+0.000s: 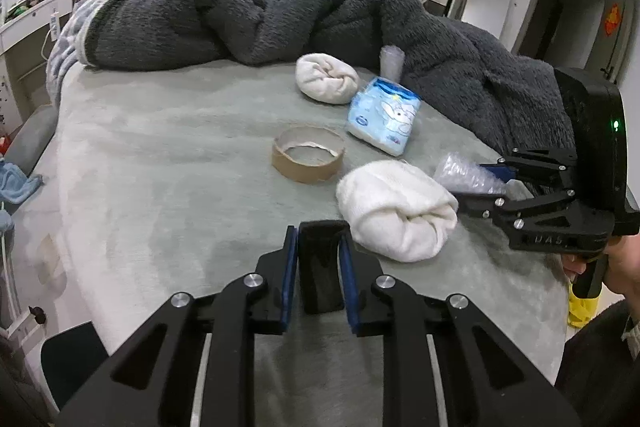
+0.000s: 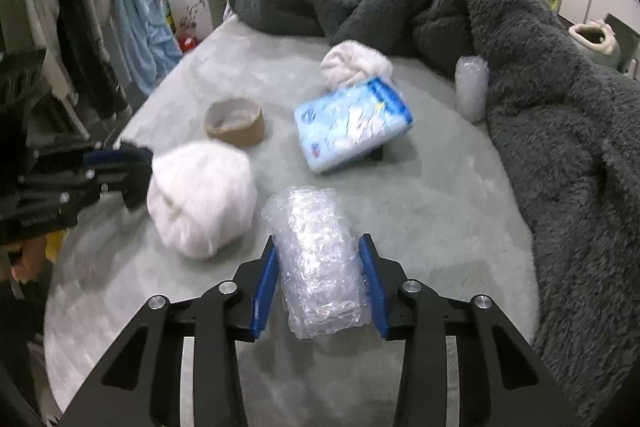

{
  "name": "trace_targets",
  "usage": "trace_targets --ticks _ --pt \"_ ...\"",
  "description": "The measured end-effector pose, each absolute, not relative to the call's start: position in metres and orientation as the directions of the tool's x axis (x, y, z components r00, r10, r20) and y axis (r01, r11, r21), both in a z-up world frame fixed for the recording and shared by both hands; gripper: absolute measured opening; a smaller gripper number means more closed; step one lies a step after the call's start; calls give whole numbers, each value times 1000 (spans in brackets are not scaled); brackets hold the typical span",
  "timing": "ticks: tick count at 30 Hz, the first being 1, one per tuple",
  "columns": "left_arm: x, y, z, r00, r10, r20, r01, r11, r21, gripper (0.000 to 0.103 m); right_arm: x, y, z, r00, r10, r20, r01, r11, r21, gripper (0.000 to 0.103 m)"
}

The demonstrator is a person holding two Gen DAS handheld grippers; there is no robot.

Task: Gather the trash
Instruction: 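Carry the bubble wrap and black piece with both tools over the bin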

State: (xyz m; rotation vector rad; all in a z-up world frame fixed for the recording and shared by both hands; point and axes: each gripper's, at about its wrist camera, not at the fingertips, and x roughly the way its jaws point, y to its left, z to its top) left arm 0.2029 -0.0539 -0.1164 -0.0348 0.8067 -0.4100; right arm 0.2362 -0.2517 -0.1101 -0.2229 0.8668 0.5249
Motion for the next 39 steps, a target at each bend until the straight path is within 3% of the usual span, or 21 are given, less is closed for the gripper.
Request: trace_targets --ticks 14,27,39 --pt "194 -6 -102 674 -308 -671 247 951 -187 22 247 -217 -78 556 451 -698 -498 853 154 40" --pt "184 35 -94 699 -260 -666 175 965 -194 22 242 -153 -60 523 512 -681 -572 803 166 40" --pt "177 84 -103 675 -146 -723 63 988 -140 22 230 -85 -46 474 560 -679 -645 746 165 40"
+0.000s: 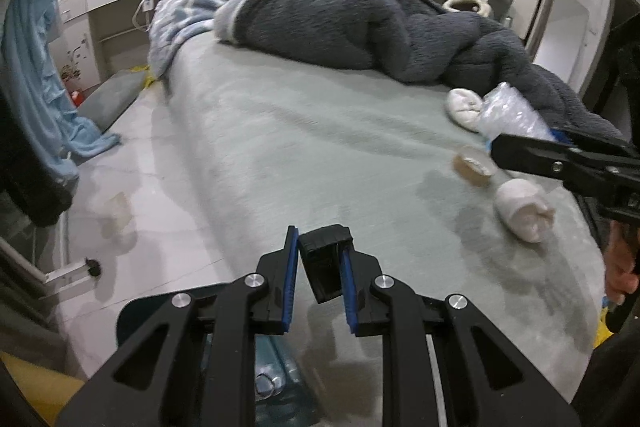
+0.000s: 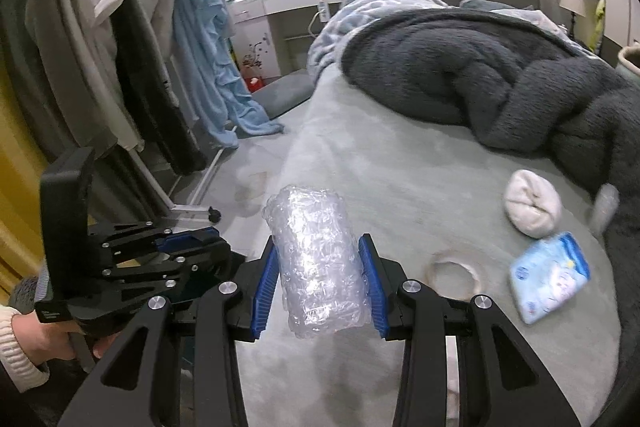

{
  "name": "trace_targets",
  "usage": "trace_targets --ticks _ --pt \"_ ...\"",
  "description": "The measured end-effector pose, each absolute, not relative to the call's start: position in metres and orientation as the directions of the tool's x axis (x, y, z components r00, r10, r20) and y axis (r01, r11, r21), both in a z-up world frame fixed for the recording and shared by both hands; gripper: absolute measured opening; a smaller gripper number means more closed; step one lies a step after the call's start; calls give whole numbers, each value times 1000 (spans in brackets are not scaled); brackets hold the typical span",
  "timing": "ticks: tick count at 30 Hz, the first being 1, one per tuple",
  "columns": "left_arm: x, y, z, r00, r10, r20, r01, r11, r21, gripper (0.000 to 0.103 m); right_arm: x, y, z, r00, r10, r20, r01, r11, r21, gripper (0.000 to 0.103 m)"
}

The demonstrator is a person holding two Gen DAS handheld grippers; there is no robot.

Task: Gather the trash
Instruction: 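Carry the bubble wrap and black piece with both tools over the bin, then open the left tool to drop the black plastic piece into the bin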

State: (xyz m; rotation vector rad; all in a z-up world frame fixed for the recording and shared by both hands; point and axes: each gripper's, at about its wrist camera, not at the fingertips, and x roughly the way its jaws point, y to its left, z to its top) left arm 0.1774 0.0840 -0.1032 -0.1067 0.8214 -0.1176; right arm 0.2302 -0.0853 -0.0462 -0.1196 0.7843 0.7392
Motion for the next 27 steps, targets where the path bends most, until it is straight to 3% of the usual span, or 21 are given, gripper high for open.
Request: trace_targets --ticks 13,27 --pt "165 143 -129 581 -97 -808 -49 987 -154 22 212 -8 -57 374 589 -717 -724 668 171 40" --pt "151 199 -183 379 -140 -915 -165 962 -216 22 201 54 -81 286 568 -771 -755 630 184 40"
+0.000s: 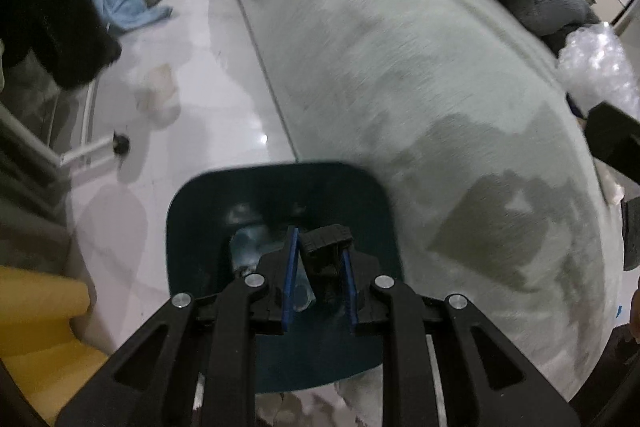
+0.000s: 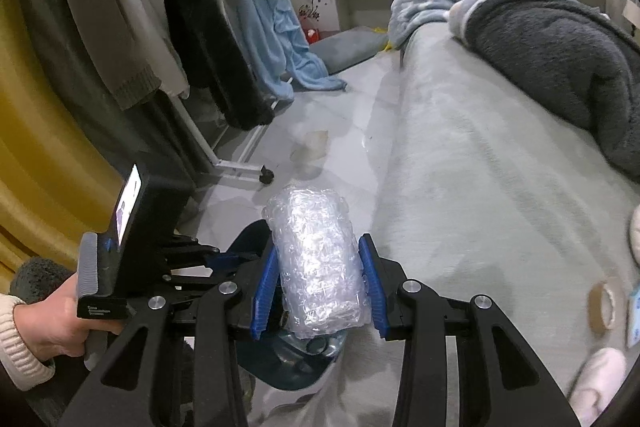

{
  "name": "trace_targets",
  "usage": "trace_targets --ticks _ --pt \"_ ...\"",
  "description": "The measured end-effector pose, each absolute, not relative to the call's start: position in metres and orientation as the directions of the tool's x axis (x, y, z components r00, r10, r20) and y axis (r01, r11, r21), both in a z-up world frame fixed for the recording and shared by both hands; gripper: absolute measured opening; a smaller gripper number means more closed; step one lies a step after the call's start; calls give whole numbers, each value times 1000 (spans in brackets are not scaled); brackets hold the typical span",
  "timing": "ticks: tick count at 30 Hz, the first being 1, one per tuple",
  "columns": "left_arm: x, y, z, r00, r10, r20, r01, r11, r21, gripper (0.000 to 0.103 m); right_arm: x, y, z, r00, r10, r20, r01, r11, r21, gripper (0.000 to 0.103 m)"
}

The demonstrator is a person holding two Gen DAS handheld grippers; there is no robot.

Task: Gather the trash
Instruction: 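Open the left tool to drop the black plastic piece into the bin, then open the right tool to drop the bubble wrap into the bin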

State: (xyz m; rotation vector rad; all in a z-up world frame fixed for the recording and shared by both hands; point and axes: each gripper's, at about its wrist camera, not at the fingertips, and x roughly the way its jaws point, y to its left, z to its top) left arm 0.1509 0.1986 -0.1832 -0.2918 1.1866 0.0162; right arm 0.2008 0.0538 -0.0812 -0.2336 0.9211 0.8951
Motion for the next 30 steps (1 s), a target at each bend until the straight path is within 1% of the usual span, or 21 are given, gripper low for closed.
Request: trace_targets --ticks 8,9,10,11,12,13,14,16,18,22,27,30 --pt "139 220 -204 285 -157 -946 -205 954 -220 22 196 85 -107 222 540 -812 -758 620 205 40" --pt "137 222 -206 275 -158 -948 -208 953 -219 25 196 88 -110 214 536 -816 -758 619 207 40" --pt "136 223 -208 266 -159 -951 -211 953 -219 32 196 91 -113 207 532 -821 -757 618 210 40" --pt "134 226 -210 256 -160 -953 -215 952 -217 37 196 93 -116 201 528 -825 -757 618 211 40" --pt "132 228 -211 248 -162 -955 -217 951 -218 45 195 96 -118 195 524 -829 -757 618 213 40" --pt "131 230 -212 246 -164 -955 -219 951 -219 49 196 99 -121 189 520 -833 -756 618 214 40" --pt "129 233 -212 243 -167 -955 -221 950 -222 50 195 101 -124 185 516 -837 -756 619 214 40" --pt "126 238 -211 241 -169 -956 -224 949 -224 56 196 106 -130 175 505 -845 -755 620 215 40" --pt "124 242 -209 246 -166 -955 -229 948 -223 57 196 112 -137 165 492 -855 -753 623 213 40" --pt "119 250 -199 271 -148 -951 -234 949 -214 65 195 118 -155 142 461 -876 -750 628 209 40" --pt "114 258 -184 325 -138 -936 -233 947 -220 69 194 126 -180 117 414 -903 -745 638 196 40" --pt "112 258 -171 373 -121 -920 -224 950 -216 70 194 128 -194 99 388 -916 -739 645 194 40"
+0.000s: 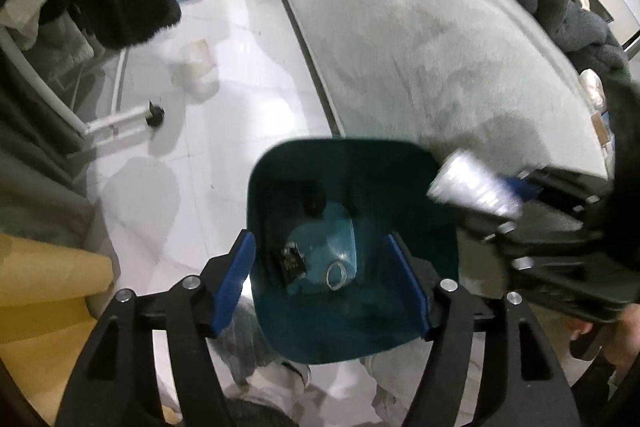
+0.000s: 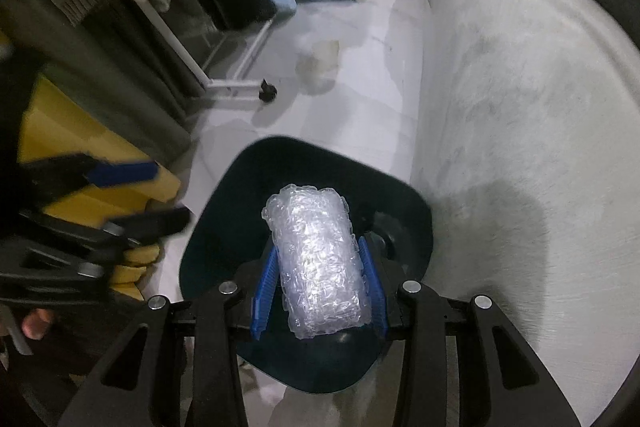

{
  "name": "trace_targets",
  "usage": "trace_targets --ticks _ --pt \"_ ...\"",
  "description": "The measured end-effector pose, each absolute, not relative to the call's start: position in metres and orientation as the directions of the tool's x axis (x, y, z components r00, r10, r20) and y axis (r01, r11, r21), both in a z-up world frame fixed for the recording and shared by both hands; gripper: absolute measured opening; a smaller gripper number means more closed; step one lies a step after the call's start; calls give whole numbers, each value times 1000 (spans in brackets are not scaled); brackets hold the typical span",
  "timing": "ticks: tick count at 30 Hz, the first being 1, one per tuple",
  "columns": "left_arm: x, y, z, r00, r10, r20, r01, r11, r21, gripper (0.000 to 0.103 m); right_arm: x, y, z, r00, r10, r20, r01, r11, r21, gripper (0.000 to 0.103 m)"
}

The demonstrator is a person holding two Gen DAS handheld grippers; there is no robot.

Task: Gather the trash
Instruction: 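Open the right tool to drop the bubble wrap into the bin, then move both empty tools back over the bed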

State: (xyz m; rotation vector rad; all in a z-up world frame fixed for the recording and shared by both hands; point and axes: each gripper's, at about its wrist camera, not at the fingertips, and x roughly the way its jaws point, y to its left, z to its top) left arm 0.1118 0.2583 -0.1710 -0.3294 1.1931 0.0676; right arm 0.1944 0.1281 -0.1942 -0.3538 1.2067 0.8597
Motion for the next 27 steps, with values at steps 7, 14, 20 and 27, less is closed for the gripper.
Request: trace_targets --ticks 7,14,20,27 --pt "106 266 -142 491 -67 -869 -238 949 -208 76 189 136 -220 70 331 -941 -735 655 176 41" --pt "98 266 -107 641 47 -766 -219 968 -124 79 185 140 -232 62 291 -955 -743 652 150 41" --pt "93 269 -91 716 84 -693 -221 969 -110 90 184 141 -235 71 267 -961 -745 655 127 51" --pt "89 264 -70 750 147 -645 -253 965 -73 97 183 144 -227 81 290 -954 -747 651 134 73"
